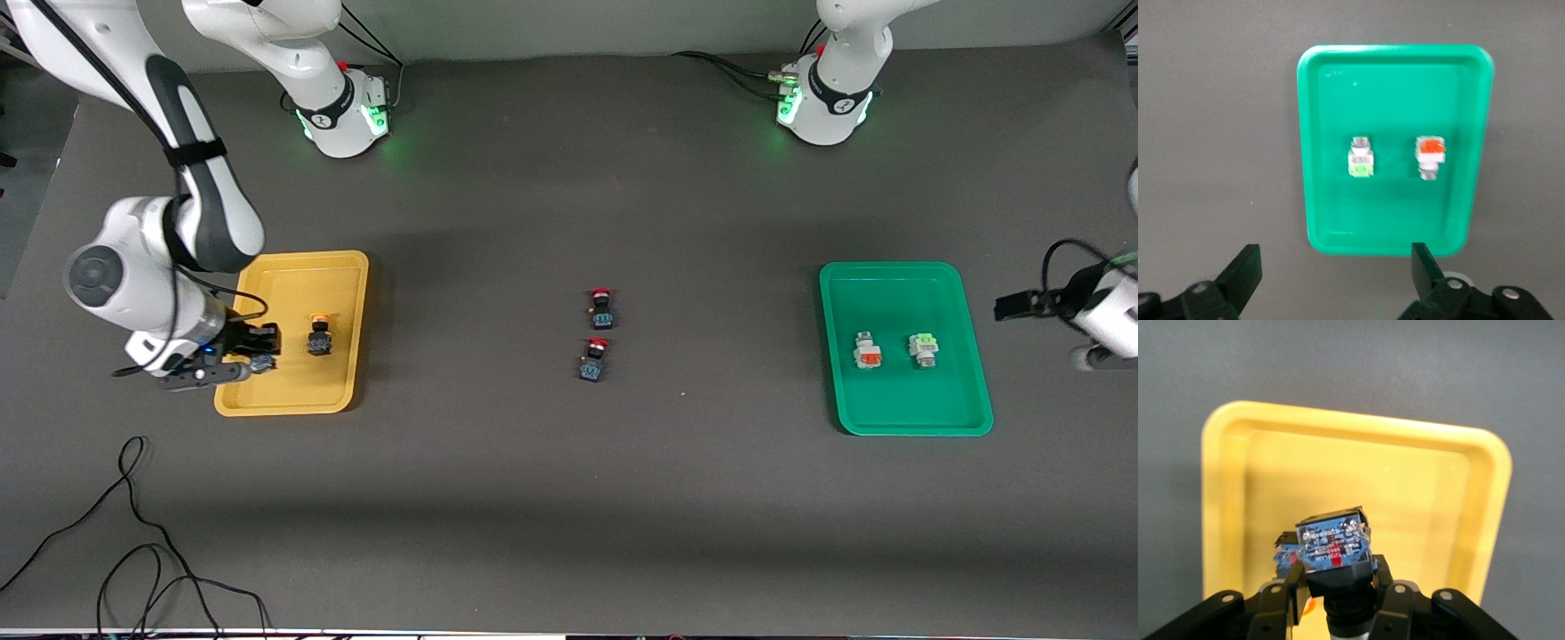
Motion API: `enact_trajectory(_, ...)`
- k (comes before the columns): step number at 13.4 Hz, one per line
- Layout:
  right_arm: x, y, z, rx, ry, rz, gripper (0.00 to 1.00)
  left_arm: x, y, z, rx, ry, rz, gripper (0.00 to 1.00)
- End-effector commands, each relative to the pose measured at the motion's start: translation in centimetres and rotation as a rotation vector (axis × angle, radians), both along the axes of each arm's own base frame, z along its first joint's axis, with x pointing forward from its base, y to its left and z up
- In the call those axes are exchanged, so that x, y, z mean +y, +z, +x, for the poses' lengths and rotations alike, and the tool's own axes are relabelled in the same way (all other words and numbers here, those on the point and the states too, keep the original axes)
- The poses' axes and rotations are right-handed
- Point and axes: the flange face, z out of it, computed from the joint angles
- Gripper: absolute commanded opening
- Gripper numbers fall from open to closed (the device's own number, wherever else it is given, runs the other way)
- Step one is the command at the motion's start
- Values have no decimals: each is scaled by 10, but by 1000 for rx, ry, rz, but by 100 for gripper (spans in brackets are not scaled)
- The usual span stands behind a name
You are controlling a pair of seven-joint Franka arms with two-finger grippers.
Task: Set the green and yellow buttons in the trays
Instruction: 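Release the blue button in the yellow tray while the left gripper withdraws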
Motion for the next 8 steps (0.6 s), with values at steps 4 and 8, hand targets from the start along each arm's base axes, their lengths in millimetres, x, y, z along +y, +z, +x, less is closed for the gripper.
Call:
enact_trajectory(4,-17,-52,-6,-8,-4,-6,0,-49,90,-19,-19,-26,-51,100)
enact_trajectory(8,-28,-75,-17,46,-129,-9,0,-111,112,-29,-45,-36,-24,100)
